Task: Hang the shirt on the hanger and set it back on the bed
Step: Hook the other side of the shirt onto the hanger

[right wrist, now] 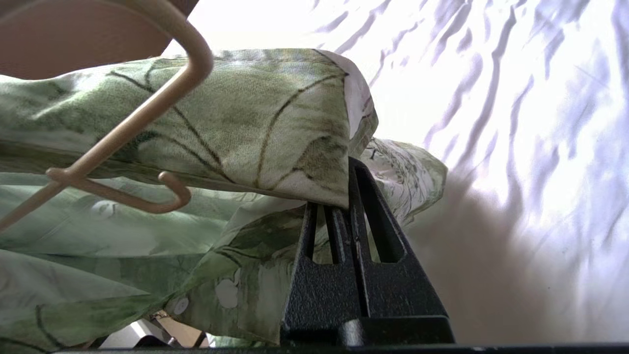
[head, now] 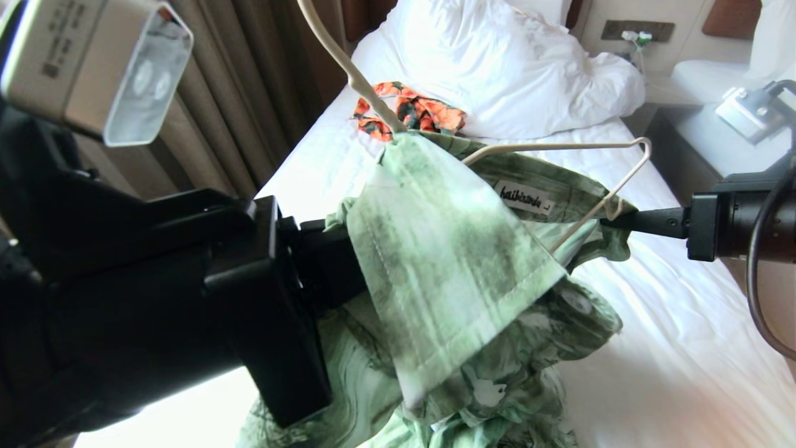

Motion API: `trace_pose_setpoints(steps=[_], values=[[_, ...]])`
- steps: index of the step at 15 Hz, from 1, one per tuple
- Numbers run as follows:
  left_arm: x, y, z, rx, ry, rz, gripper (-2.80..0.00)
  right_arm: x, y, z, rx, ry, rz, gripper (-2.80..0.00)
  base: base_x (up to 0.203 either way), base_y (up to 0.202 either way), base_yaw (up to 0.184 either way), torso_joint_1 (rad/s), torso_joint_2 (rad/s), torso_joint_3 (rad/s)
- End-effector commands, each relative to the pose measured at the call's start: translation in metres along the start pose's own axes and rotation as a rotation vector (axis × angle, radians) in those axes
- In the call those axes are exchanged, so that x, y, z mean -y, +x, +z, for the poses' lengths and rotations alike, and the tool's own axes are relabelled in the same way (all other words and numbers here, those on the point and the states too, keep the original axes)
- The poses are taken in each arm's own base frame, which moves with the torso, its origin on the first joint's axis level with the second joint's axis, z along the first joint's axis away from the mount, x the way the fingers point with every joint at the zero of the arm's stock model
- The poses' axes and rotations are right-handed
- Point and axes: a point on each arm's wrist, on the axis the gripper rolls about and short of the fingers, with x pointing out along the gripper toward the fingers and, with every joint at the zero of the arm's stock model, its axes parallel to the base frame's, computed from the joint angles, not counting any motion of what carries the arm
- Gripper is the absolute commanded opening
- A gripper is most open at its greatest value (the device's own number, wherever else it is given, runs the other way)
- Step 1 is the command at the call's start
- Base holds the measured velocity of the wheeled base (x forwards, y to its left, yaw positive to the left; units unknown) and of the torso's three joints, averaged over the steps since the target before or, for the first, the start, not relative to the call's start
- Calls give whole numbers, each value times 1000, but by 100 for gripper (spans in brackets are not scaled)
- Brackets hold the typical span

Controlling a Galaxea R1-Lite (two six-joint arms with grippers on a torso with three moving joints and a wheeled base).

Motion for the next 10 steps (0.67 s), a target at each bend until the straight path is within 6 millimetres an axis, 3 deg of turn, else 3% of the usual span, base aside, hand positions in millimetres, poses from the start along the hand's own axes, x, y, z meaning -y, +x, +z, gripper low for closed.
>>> trace_pose_setpoints(steps=[1, 6, 10], values=[[3, -1, 1, 3, -1, -12, -280, 4, 1, 0, -3, 5, 7, -280, 0, 0, 0, 0, 0, 0], [2, 4, -27, -108, -3, -8, -280, 12, -2, 5, 9, 12, 34, -280, 0, 0, 0, 0, 0, 0], [1, 2, -31, -119, 1, 3, -280, 9, -7, 6, 15, 7, 41, -280, 0, 0, 0, 0, 0, 0]])
